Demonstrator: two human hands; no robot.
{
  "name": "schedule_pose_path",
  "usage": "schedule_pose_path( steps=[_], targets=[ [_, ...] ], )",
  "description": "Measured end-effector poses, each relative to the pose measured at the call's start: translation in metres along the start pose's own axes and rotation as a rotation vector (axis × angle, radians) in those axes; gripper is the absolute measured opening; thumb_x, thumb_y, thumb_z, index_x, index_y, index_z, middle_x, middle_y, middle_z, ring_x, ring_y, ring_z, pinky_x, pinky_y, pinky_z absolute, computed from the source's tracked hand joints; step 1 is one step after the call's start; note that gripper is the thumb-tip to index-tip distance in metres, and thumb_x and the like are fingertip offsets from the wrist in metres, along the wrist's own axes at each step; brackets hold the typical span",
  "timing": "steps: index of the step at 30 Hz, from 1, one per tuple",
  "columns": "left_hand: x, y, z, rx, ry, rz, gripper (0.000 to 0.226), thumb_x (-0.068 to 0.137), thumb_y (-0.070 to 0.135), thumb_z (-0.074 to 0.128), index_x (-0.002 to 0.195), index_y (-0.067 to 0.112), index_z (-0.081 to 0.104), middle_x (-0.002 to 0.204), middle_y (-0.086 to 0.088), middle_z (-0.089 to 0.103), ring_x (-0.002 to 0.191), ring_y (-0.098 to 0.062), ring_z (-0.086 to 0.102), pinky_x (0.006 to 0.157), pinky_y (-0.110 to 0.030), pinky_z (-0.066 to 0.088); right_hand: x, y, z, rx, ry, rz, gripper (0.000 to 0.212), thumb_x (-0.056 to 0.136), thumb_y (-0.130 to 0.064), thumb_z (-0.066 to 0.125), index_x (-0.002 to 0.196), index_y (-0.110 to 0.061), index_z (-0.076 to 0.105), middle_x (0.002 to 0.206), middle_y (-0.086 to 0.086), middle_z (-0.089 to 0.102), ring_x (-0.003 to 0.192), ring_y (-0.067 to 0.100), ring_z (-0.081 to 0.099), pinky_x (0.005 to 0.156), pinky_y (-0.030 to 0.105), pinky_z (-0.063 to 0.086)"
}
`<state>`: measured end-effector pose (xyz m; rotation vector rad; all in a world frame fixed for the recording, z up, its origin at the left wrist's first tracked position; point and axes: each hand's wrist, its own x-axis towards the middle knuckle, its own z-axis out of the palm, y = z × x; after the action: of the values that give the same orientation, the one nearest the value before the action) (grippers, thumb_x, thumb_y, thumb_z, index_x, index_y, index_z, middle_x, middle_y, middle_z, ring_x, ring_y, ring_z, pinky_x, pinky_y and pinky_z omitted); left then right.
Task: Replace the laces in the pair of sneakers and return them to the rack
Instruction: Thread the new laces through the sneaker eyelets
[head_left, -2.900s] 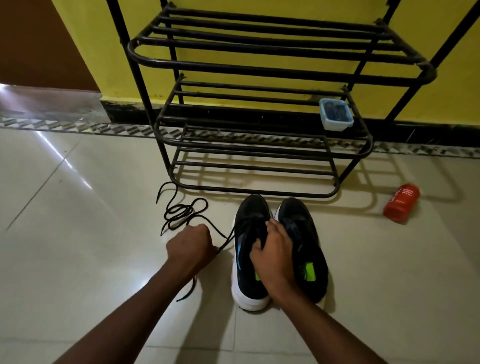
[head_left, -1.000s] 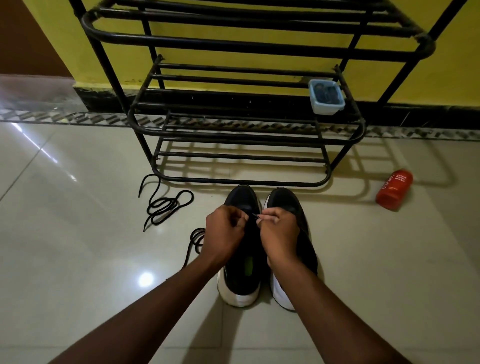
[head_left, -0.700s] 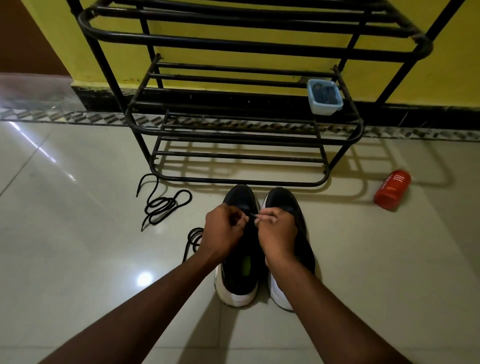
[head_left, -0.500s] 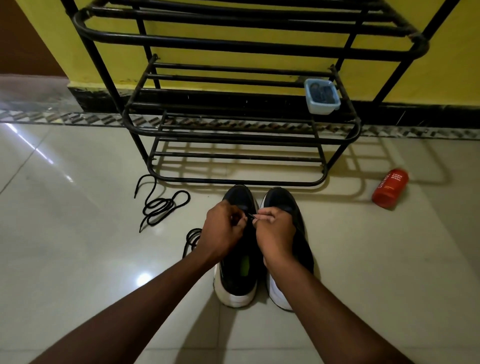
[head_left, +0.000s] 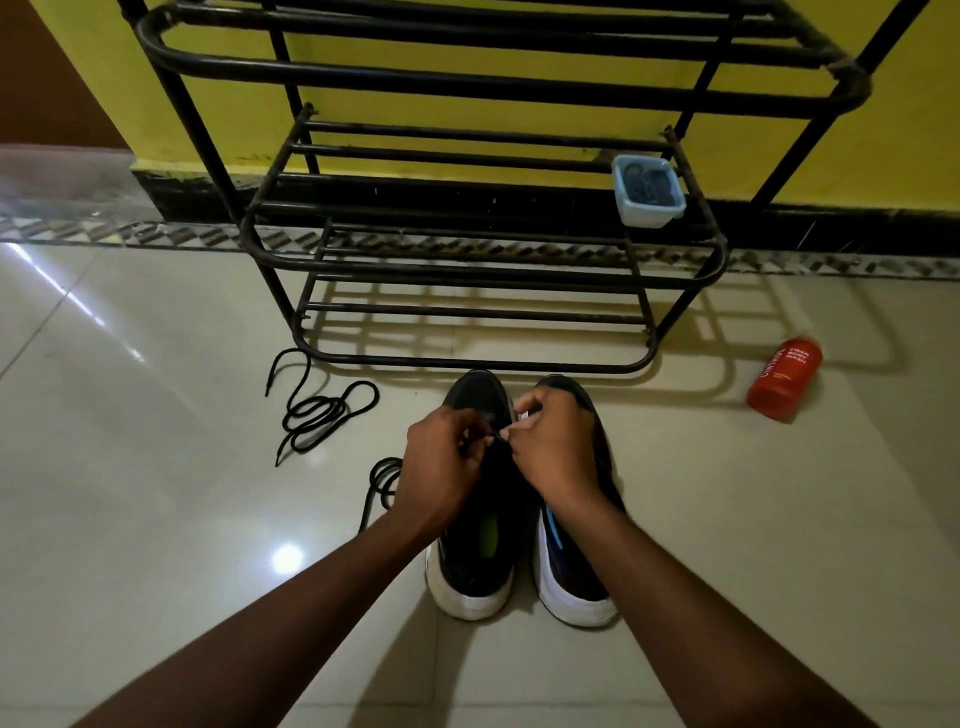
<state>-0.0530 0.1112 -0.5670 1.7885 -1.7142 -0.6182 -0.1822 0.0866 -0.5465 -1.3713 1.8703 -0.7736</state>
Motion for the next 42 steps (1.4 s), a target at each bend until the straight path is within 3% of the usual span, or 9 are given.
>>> schedule_pose_path(
  steps=[6,11,15,19,21,26,31,37,42],
  targets=[
    [-0.005,-0.002,0.003,0.035,0.072,-0.041,0.028,0.085,0.018,0.075,0.111,0.020,0.066,0.109,0.002,0.051,0.095,-0.017,0.057,0.082,-0.022,0.045,-0.006,-0.007,-0.008,-0.035,-0.050,-0.298,0.051,0.083,0.007,0.062,0.113,-0.030,0.044,0.080,0.000,0.063,0.080,0.013,0.064,0.066,0.022,0.052],
    [-0.010,-0.009,0.004,0.181,0.003,-0.016,0.037,0.093,0.029,0.065,0.129,0.033,0.063,0.141,0.008,0.049,0.124,-0.015,0.051,0.103,-0.041,0.032,0.005,-0.018,-0.022,0.720,-0.081,-0.012,0.035,0.094,0.015,0.041,0.107,-0.018,0.045,0.088,0.012,0.052,0.073,0.026,0.069,0.066,0.034,0.060],
    [-0.009,-0.015,0.003,0.123,-0.014,0.049,0.036,0.092,0.031,0.066,0.128,0.032,0.067,0.140,0.008,0.056,0.114,-0.015,0.063,0.099,-0.042,0.050,0.024,-0.012,-0.040,0.198,-0.298,-0.266,0.038,0.089,0.006,0.044,0.086,-0.026,0.065,0.072,0.000,0.051,0.059,0.017,0.050,0.053,0.027,0.041],
    [-0.011,-0.016,0.002,0.088,-0.008,0.061,0.036,0.093,0.030,0.067,0.128,0.026,0.068,0.140,0.008,0.057,0.111,-0.015,0.065,0.093,-0.034,0.055,0.029,-0.022,-0.056,-0.760,-0.425,-0.623,0.011,0.085,-0.028,0.067,0.093,-0.023,0.072,0.094,-0.003,0.057,0.083,0.015,0.059,0.070,0.034,0.053],
    [-0.011,-0.017,0.003,0.103,-0.009,0.065,0.037,0.093,0.031,0.066,0.130,0.027,0.067,0.141,0.008,0.057,0.110,-0.015,0.065,0.091,-0.033,0.056,0.026,-0.025,-0.056,-0.843,-0.509,-0.556,0.008,0.082,-0.023,0.070,0.088,-0.020,0.074,0.089,-0.002,0.066,0.078,0.017,0.065,0.069,0.036,0.059],
    [-0.010,-0.020,0.004,0.107,-0.022,0.070,0.038,0.094,0.031,0.065,0.132,0.028,0.065,0.143,0.010,0.054,0.110,-0.014,0.064,0.088,-0.030,0.056,0.021,-0.029,-0.060,-0.384,-0.363,-0.470,0.024,0.087,-0.003,0.058,0.072,-0.021,0.059,0.085,-0.002,0.061,0.082,0.013,0.058,0.073,0.030,0.044],
    [-0.011,-0.019,0.002,0.135,-0.024,0.077,0.038,0.093,0.031,0.065,0.132,0.030,0.065,0.142,0.012,0.055,0.105,-0.013,0.066,0.084,-0.031,0.057,0.013,-0.035,-0.063,0.699,-0.403,-0.015,0.025,0.103,0.000,0.036,0.083,-0.008,0.049,0.082,0.016,0.066,0.073,0.030,0.067,0.073,0.041,0.058],
    [-0.012,-0.017,0.000,0.129,-0.021,0.058,0.038,0.094,0.032,0.065,0.132,0.028,0.065,0.141,0.010,0.057,0.109,-0.015,0.066,0.085,-0.032,0.057,0.016,-0.024,-0.076,-0.747,-0.488,-0.525,0.010,0.086,-0.025,0.063,0.090,-0.026,0.054,0.083,-0.002,0.055,0.073,0.019,0.057,0.064,0.037,0.056],
    [-0.011,-0.016,0.001,0.128,-0.018,0.033,0.040,0.093,0.032,0.064,0.133,0.027,0.064,0.138,0.010,0.059,0.110,-0.015,0.064,0.082,-0.029,0.055,0.008,-0.044,-0.088,-0.684,-0.423,-0.577,0.014,0.089,-0.026,0.062,0.082,-0.018,0.069,0.080,0.005,0.063,0.067,0.022,0.061,0.063,0.044,0.057]
  ],
)
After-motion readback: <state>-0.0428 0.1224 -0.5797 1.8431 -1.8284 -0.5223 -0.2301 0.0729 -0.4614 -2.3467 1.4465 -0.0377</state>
